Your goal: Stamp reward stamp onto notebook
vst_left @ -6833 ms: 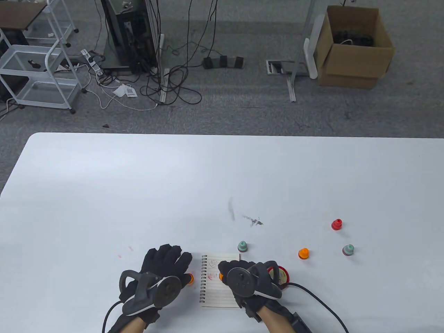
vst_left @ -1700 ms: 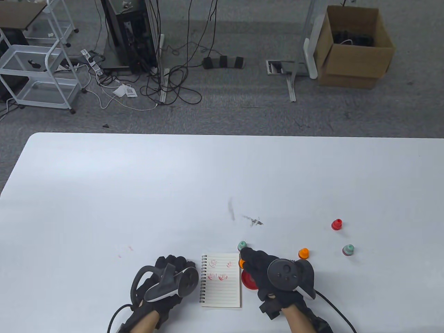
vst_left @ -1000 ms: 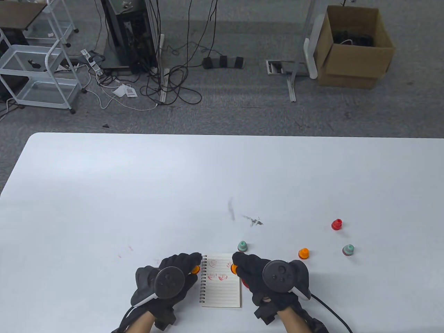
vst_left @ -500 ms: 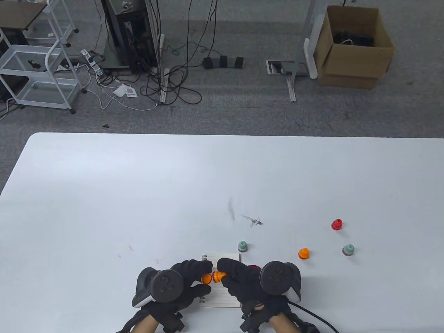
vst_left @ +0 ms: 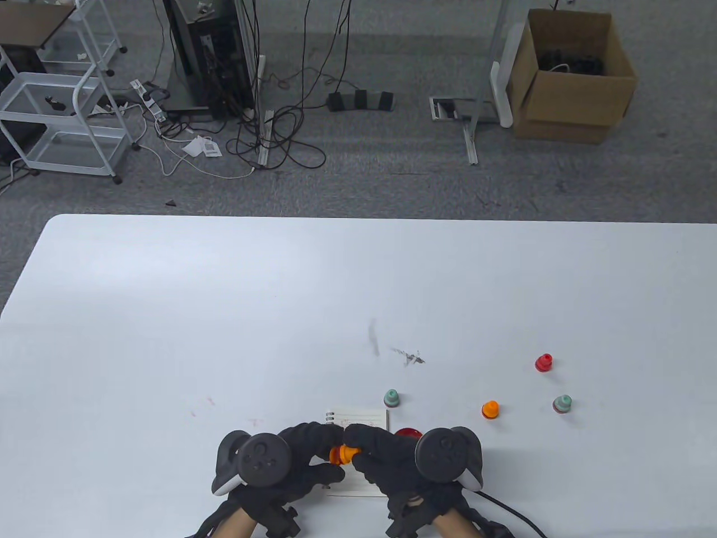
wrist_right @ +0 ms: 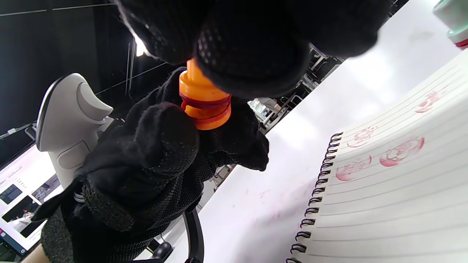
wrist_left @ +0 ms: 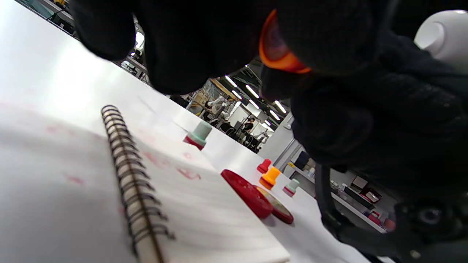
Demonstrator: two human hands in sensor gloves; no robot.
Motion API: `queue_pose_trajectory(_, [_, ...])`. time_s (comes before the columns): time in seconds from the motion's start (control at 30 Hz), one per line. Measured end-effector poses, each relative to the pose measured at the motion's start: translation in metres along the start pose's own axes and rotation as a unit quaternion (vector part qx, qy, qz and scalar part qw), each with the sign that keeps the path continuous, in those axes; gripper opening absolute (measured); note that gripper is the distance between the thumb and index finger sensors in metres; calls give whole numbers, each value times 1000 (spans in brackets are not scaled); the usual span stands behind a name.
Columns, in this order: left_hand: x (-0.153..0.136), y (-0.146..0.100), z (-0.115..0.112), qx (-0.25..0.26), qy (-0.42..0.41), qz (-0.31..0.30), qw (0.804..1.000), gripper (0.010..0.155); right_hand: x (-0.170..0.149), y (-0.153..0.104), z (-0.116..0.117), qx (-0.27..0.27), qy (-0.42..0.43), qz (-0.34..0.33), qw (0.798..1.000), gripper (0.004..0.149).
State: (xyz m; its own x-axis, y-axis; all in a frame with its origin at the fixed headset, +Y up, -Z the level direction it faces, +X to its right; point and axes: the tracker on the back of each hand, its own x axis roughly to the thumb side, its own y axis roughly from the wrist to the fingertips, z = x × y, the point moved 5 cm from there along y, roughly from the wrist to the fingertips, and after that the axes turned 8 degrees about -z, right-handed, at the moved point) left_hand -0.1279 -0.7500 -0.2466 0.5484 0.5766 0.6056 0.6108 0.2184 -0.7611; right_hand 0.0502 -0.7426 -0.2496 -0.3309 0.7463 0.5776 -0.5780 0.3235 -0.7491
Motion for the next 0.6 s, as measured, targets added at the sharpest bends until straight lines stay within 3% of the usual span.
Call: queue_pose_trajectory(0.6, [-2, -1, 2, 20, -23, -3, 1000, 71, 2, 0, 1, -5, 15, -11, 1000, 52])
